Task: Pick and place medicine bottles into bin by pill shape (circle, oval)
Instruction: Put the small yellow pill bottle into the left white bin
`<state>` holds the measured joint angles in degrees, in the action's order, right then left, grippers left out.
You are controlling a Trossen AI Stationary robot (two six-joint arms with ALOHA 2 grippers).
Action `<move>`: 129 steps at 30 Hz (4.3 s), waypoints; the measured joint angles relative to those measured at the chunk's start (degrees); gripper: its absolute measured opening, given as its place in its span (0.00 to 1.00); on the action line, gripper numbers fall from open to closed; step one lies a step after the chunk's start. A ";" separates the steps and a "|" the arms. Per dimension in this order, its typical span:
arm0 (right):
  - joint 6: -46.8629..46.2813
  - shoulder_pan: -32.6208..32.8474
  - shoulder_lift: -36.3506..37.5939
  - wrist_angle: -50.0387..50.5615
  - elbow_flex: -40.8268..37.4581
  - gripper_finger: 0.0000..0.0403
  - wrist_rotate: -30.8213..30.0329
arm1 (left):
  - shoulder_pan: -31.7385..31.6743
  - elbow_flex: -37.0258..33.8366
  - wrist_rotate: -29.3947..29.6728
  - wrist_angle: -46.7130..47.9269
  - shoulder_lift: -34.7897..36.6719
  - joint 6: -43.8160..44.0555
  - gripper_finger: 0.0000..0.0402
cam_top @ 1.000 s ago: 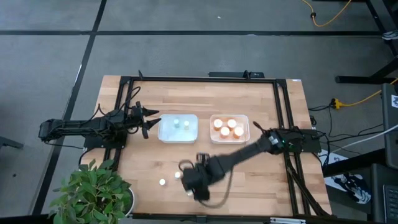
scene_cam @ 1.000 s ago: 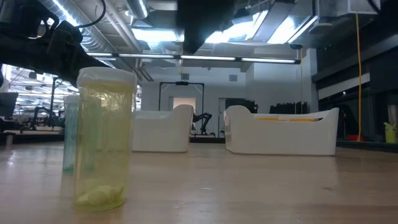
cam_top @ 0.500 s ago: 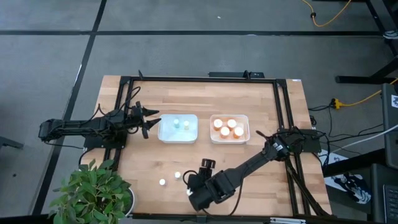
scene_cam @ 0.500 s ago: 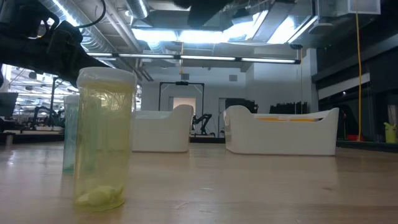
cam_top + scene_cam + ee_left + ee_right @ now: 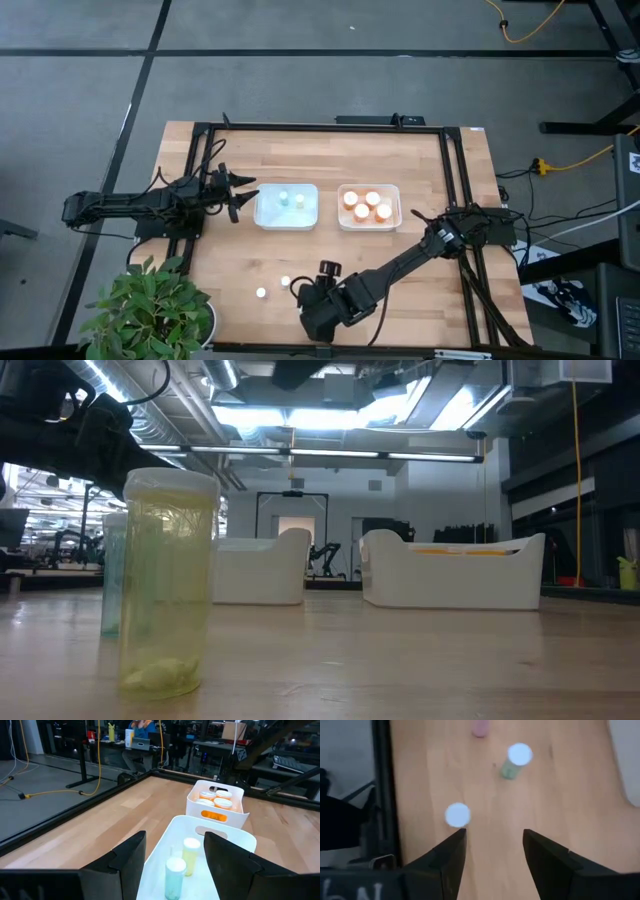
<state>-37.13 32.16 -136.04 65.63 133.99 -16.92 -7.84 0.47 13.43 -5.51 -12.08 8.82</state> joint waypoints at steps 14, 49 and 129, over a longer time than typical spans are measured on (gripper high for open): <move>3.55 -0.46 -0.95 -1.08 -0.35 0.49 14.51 | 0.01 0.00 0.00 0.45 0.00 0.00 0.48; 18.30 -3.57 -6.29 -0.32 -0.35 0.61 12.97 | -0.01 0.00 0.00 0.97 -0.02 0.00 0.48; 28.70 -16.44 -0.95 -0.49 0.98 0.28 -11.52 | -0.01 0.00 0.02 2.08 -0.02 -0.26 0.48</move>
<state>-8.43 15.72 -136.99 65.15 134.98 -28.44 -7.85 0.47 13.45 -3.43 -12.09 8.56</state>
